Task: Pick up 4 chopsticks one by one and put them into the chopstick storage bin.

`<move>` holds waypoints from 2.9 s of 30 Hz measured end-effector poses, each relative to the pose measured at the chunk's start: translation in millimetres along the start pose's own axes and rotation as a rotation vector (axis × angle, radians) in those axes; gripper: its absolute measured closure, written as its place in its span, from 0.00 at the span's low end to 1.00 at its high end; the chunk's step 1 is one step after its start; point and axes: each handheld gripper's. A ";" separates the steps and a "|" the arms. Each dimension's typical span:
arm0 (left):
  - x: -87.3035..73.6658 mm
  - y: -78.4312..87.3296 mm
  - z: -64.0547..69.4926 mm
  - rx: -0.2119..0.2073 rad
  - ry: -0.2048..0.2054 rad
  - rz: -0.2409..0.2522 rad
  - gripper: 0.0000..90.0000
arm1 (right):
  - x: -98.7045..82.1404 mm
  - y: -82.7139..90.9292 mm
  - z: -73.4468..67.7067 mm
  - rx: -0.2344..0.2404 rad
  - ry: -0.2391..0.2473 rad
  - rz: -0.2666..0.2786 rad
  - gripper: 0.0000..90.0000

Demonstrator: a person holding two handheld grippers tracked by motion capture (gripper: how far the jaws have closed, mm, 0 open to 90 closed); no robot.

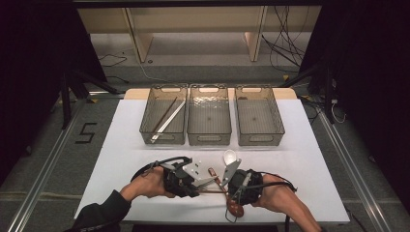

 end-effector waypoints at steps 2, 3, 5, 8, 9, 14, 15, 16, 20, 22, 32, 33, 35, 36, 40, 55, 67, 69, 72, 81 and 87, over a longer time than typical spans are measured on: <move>-1.1 3.4 -3.6 0.019 0.031 0.010 0.92 | -1.5 3.4 2.4 -0.004 -0.036 0.035 0.67; -2.2 5.1 -5.9 0.033 0.049 0.011 0.92 | -2.7 5.0 4.1 -0.010 -0.045 0.059 0.65; -5.1 8.7 -10.7 0.057 0.091 0.019 0.92 | -4.0 8.8 6.1 -0.006 -0.099 0.106 0.59; -9.1 15.1 -18.2 0.082 0.143 0.040 0.92 | -6.8 14.2 9.3 -0.020 -0.149 0.176 0.53; -10.0 17.1 -20.1 0.095 0.161 0.047 0.92 | -8.3 15.7 10.3 -0.019 -0.152 0.191 0.51; -15.0 27.4 -30.8 0.158 0.252 0.081 0.92 | -16.0 15.5 15.2 -0.042 -0.248 0.246 0.43; -16.1 29.3 -33.1 0.172 0.270 0.090 0.92 | -17.9 14.6 16.7 -0.050 -0.270 0.251 0.42; -17.3 31.3 -35.6 0.188 0.286 0.096 0.92 | -19.9 13.6 18.1 -0.052 -0.294 0.255 0.41; -22.8 39.7 -44.6 0.249 0.360 0.133 0.92 | -28.1 7.3 22.9 -0.050 -0.358 0.258 0.38; -25.5 44.0 -49.2 0.271 0.388 0.149 0.92 | -31.0 4.4 24.3 -0.055 -0.385 0.250 0.36; -43.5 57.4 -69.2 0.354 0.481 0.186 0.92 | -35.2 -1.3 27.7 -0.052 -0.412 0.241 0.35; -46.3 59.4 -71.4 0.362 0.491 0.187 0.92 | -35.2 -1.7 28.0 -0.051 -0.412 0.236 0.35; -52.0 63.7 -74.7 0.380 0.514 0.194 0.92 | -35.1 -2.0 28.1 -0.049 -0.420 0.232 0.34; -54.5 65.5 -76.0 0.392 0.526 0.202 0.92 | -35.0 -2.0 28.4 -0.052 -0.419 0.235 0.34; -62.2 72.8 -82.3 0.419 0.566 0.215 0.92 | -34.7 -2.2 28.3 -0.055 -0.426 0.235 0.32; -85.3 79.4 -111.6 0.459 0.716 0.237 0.92 | -36.5 -5.3 28.4 -0.047 -0.429 0.218 0.32; -89.1 81.2 -140.5 0.489 0.790 0.227 0.92 | -36.6 -5.4 27.9 -0.045 -0.431 0.216 0.32; -88.1 80.4 -146.3 0.493 0.801 0.225 0.92 | -36.8 -5.5 28.0 -0.046 -0.431 0.217 0.32; -86.5 79.6 -155.0 0.494 0.810 0.213 0.92 | -37.0 -5.3 28.4 -0.043 -0.437 0.222 0.32; -81.1 71.7 -179.6 0.509 0.851 0.167 0.92 | -36.4 -4.8 28.3 -0.042 -0.442 0.233 0.31; -83.3 65.3 -191.7 0.515 0.900 0.149 0.92 | -36.6 -4.8 28.4 -0.041 -0.444 0.232 0.31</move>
Point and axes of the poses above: each handheld gripper's, and its own axes: y roughly backward along the jaws, x roughly out of its top, z roughly to its right, and after that the axes turned 9 degrees about x, right-handed
